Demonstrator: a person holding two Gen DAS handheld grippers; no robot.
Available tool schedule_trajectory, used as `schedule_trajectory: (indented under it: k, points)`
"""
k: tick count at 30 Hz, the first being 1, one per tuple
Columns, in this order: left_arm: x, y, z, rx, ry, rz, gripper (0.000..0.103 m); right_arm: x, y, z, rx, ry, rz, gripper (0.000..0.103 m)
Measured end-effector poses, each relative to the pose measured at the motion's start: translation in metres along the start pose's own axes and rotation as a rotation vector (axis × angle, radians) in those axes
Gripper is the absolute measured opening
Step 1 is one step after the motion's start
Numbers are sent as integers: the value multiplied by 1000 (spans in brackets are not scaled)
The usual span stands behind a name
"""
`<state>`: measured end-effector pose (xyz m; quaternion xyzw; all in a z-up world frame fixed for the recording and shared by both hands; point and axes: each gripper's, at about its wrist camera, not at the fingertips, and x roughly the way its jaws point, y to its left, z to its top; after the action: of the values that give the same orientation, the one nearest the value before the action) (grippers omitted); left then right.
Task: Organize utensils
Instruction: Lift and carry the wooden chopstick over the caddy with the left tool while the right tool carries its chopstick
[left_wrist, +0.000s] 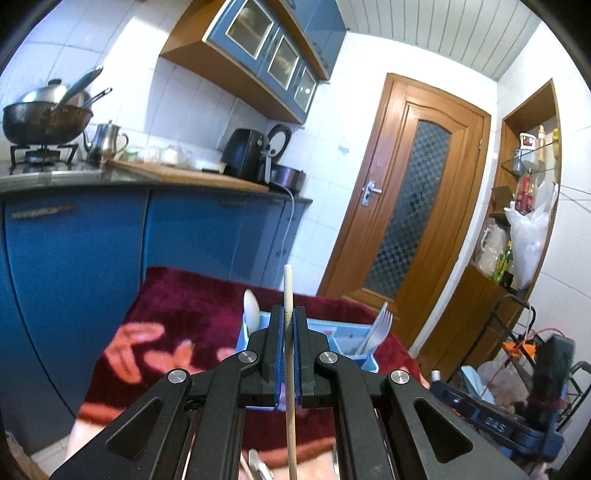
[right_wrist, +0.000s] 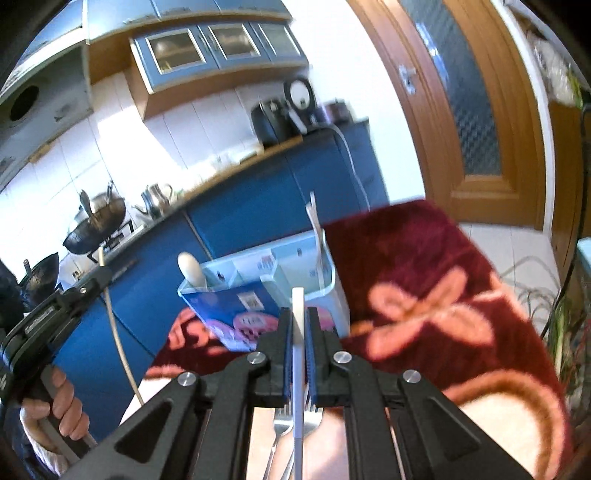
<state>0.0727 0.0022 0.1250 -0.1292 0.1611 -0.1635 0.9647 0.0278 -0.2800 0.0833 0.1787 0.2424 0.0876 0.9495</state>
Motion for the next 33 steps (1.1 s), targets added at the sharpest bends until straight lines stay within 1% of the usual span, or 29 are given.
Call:
schedule_trajectory:
  k: [4, 10, 13, 16, 18, 21, 25, 29, 33]
  points:
    - [6, -1, 13, -2, -39, 1, 4, -12, 5, 5, -33, -80, -7, 8]
    - [20, -5, 37, 12, -126, 21, 4, -20, 6, 9, -66, -145, 0, 8]
    - [26, -6, 49, 9, -166, 35, 4, -19, 6, 10, -84, -160, -2, 8]
    - [30, -6, 62, 4, -237, 58, 4, -17, 5, 10, -97, -168, -7, 8]
    - [33, -7, 68, 20, -281, 86, 4, -15, 4, 9, -98, -167, -5, 8]
    - [42, -6, 71, 43, -321, 119, 4, -12, 1, 9, -92, -166, -2, 8]
    - [57, 2, 68, 38, -338, 153, 4, -8, 0, 10, -90, -164, -3, 8]
    - [68, 10, 63, 14, -343, 168, 4, -5, 1, 11, -99, -168, -4, 8]
    - [78, 12, 52, 27, -346, 181, 4, -2, 5, 13, -112, -179, -4, 8]
